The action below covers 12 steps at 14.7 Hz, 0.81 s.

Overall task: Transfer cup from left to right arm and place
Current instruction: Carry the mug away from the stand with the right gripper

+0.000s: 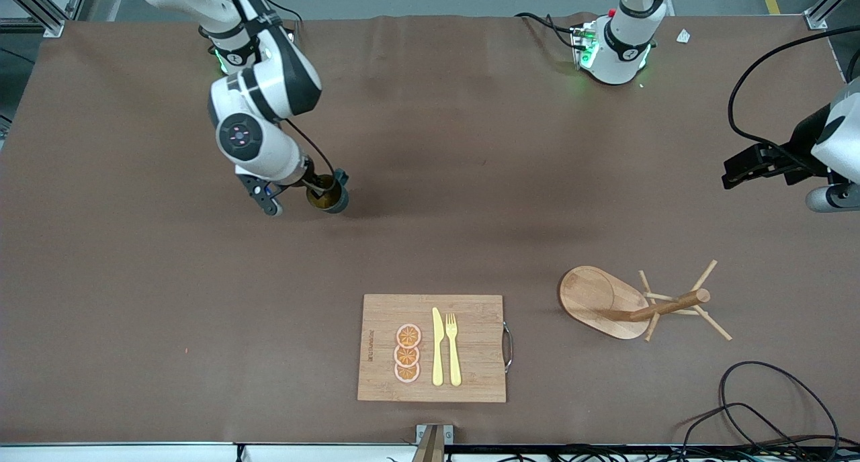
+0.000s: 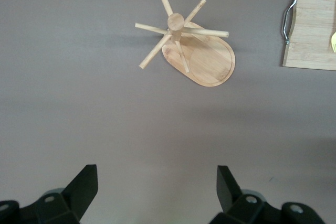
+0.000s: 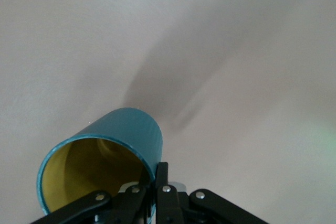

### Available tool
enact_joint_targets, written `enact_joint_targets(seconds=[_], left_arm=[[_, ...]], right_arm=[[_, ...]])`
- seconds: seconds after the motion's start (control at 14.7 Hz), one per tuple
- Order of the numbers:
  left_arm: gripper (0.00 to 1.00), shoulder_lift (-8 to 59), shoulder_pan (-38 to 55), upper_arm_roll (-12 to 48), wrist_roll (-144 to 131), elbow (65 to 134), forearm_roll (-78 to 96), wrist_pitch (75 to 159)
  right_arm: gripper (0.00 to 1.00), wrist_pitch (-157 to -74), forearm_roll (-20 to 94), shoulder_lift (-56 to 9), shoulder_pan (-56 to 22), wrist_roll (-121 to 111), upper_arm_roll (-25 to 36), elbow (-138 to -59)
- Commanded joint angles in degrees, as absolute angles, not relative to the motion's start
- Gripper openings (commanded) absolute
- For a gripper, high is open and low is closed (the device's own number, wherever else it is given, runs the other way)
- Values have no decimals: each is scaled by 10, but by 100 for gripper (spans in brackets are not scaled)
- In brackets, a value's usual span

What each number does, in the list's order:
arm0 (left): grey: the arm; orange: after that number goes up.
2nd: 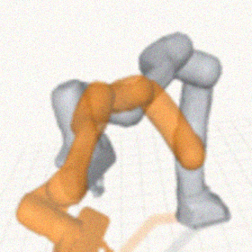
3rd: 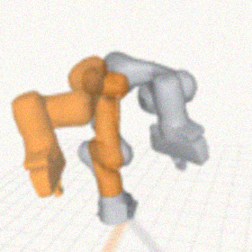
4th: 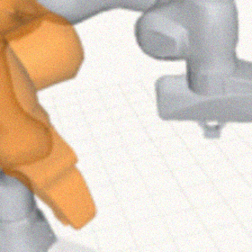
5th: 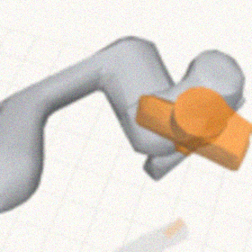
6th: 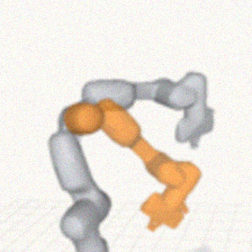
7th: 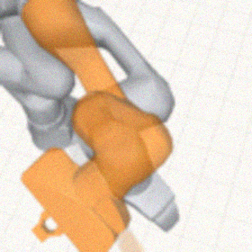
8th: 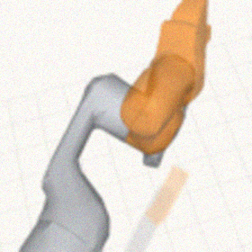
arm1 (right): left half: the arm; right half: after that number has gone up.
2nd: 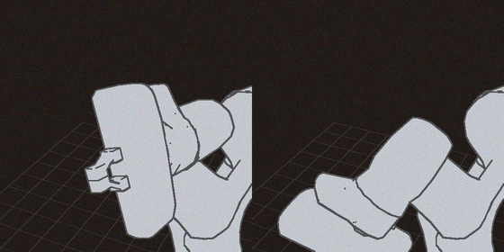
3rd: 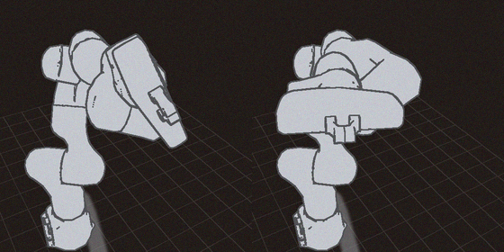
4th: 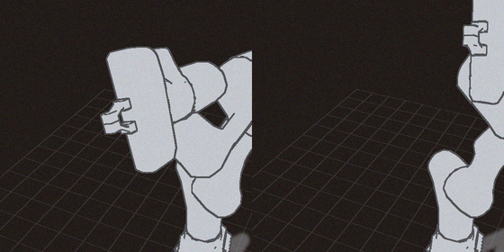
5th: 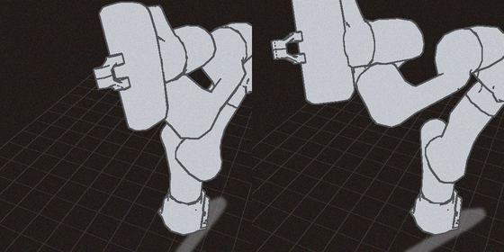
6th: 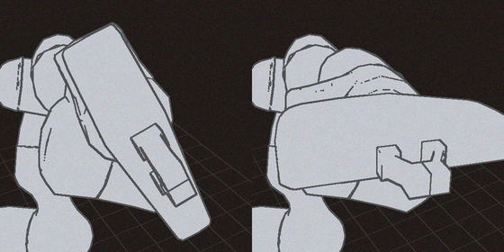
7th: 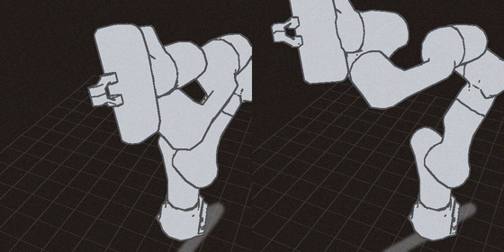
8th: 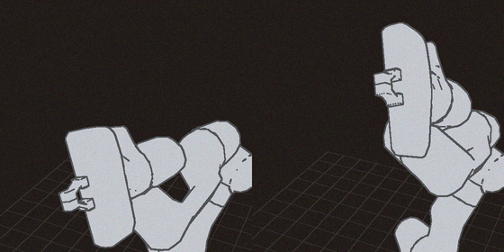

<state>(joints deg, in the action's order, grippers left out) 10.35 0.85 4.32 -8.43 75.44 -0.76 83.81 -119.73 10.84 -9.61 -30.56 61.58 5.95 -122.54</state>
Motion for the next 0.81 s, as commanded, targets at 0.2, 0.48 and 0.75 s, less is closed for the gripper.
enact_joint_targets(seconds=[0.2,0.48,0.75], left_arm=[[100,98,-10,40,-80,760,18,847],[100,97,-4,44,-81,761,-4,874],[100,92,-4,45,-84,761,-4,874]], right_arm=[[0,-1177,70,-75,-209,257,54,-1239],[0,-1186,14,-76,-137,12,53,-1238],[0,-1219,-15,-79,-70,-273,53,-1238]])
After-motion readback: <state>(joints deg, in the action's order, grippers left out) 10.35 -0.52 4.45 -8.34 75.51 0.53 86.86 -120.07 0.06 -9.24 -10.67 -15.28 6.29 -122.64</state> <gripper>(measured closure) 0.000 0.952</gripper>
